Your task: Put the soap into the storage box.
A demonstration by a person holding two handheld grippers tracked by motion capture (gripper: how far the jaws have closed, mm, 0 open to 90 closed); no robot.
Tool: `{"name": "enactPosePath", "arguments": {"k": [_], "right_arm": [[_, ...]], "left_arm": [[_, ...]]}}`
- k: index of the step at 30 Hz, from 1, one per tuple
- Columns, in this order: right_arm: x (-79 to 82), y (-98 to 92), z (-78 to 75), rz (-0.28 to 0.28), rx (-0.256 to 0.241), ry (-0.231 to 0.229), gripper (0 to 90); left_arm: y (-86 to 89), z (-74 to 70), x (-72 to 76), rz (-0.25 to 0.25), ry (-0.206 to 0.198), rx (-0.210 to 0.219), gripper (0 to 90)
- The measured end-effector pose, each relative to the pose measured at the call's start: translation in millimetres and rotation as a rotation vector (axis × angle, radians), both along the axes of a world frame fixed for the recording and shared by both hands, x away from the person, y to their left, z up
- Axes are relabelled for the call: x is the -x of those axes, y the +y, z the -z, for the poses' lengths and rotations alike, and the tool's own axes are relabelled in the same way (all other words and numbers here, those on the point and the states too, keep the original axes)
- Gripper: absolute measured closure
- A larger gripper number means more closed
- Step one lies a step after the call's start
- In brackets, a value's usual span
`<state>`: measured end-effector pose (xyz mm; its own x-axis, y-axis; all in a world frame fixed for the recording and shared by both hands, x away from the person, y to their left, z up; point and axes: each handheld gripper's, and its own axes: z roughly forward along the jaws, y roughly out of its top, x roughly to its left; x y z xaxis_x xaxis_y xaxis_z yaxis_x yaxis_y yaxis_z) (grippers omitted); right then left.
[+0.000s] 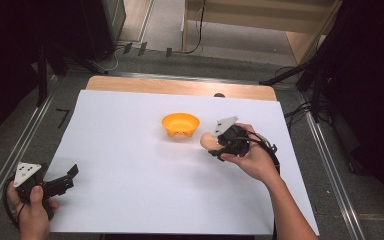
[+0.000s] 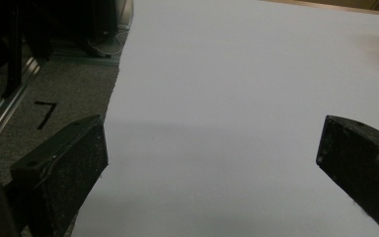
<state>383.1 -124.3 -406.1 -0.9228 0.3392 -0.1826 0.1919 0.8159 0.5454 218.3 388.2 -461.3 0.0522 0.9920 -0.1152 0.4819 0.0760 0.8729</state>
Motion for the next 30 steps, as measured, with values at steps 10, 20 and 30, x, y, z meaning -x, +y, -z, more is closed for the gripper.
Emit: {"name": "enactPosePath", "arguments": {"k": [10,20,30], "right_arm": [[-18.8,18.1,-11.4,-0.063,-0.014,-0.012,33.2],[-33.5,37.3,-27.4,-0.122,-0.037,-0.016,33.3],[-46.1,64.4,-27.2,-0.188,-0.043,0.006,33.3]], "left_arm": [[0.3,0.1,0.0,-0.002,0.0,0.001,0.0],[-0.2,0.1,-0.7,-0.001,0.006,-0.002,0.0],[-0.4,0.0,-0.8,0.001,0.01,-0.005,0.0]]}}
